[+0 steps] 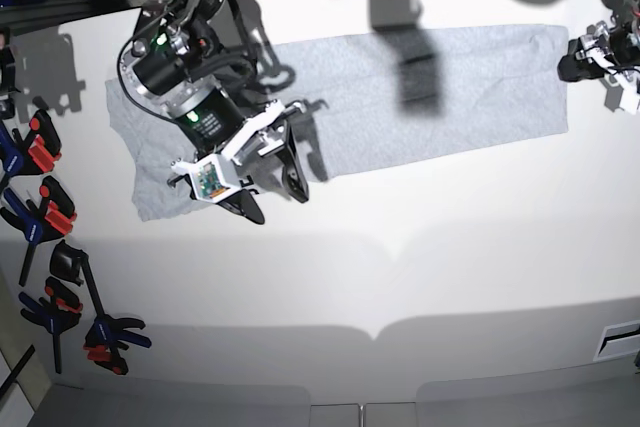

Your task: Fold the T-shirt properly

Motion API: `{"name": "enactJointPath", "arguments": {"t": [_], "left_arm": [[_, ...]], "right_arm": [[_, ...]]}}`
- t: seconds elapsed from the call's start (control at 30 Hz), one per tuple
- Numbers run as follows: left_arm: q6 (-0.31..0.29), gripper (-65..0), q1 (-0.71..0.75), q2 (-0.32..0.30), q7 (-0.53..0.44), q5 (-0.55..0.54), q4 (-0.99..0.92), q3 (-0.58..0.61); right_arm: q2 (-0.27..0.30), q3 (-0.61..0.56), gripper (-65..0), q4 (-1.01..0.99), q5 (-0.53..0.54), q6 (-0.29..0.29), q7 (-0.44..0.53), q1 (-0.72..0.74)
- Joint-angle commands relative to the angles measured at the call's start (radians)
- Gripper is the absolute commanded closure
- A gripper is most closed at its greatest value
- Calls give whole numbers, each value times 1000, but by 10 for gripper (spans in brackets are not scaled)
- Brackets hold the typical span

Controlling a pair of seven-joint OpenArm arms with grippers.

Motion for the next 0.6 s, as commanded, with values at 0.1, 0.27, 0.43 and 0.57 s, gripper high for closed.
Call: {"name": "enactJointPath", "arguments": {"t": [0.1,0.27,0.43,0.57], "left_arm": [[-8,-297,-6,-24,-64,42,9,-9],[-8,-297,-6,-26,0,26,9,-9],[-18,-296,-5,-25,147,-158,8,-9],[-24,-297,-5,-23,169,-229,8,-9]], "right_arm": [[-1,-2,-351,16,33,3,12,14],[-1,-2,-351,16,32,4,-8,14],[-1,-2,-351,16,33,4,-23,14],[0,-2,-351,16,33,4,-31,14]]}}
